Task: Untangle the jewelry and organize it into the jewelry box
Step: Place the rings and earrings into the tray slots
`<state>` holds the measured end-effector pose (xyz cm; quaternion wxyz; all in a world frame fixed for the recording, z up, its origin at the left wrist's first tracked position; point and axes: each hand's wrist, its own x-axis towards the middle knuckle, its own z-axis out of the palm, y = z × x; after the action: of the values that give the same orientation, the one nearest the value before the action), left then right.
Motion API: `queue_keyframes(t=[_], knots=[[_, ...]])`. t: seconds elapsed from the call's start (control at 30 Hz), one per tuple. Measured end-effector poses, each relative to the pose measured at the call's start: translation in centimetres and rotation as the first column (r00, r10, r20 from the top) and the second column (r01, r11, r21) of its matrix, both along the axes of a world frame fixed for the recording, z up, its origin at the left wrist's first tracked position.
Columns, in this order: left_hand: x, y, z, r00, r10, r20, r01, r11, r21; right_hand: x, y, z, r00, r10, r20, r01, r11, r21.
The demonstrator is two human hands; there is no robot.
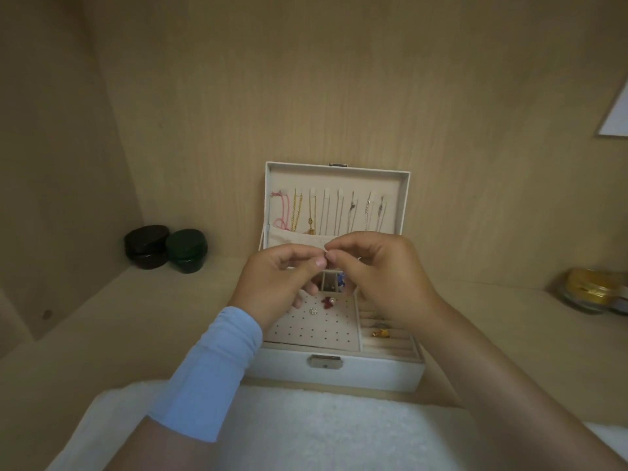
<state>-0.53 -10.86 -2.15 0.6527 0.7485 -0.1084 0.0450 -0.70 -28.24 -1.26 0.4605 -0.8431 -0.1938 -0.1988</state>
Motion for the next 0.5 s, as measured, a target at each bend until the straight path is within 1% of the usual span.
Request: queue_keyframes(t=[0.07,0.1,0.13,0.2,0.3,0.4,0.47,0.5], knots=[[-0.08,-0.16,-0.04,1.000,0.014,-0.021,-0.015,1.000,-0.014,0.01,0.04,-0.18,0.989,-0.062,0.133,0.086,0.981,-0.177],[-0.11,-0.21,-0.06,0.999,0.017,-0.042,-0.018,0.999,-0.030,-0.09,0.05,-0.18,0.982,-0.066,0.177,0.107,0.966,-0.234],[-0.11,-0.20,-0.02,0.998,0.019,-0.065,-0.022,0.999,-0.050,-0.19,0.04,-0.08,0.978,-0.056,0.201,0.111,0.955,-0.273],[-0.12,-0.11,0.12,0.994,0.022,-0.104,-0.031,0.996,-0.079,-0.47,-0.04,0.20,0.981,-0.010,0.192,0.073,0.944,-0.323],[-0.18,0.04,0.26,0.989,0.007,-0.146,-0.020,0.996,-0.089,-0.63,-0.01,0.44,0.984,0.024,0.176,0.039,0.936,-0.350],[-0.30,0.13,0.47,0.985,-0.059,-0.163,0.049,0.997,-0.066,-0.65,-0.07,0.26,0.976,-0.036,0.216,0.101,0.949,-0.298],[-0.22,0.36,0.44,0.988,-0.081,-0.134,0.079,0.997,-0.022,-0.63,-0.27,-0.08,0.975,-0.064,0.211,0.121,0.955,-0.271],[-0.13,0.48,0.30,0.993,-0.074,-0.093,0.078,0.996,0.040,-0.59,-0.43,-0.27,0.980,-0.061,0.190,0.109,0.961,-0.253]])
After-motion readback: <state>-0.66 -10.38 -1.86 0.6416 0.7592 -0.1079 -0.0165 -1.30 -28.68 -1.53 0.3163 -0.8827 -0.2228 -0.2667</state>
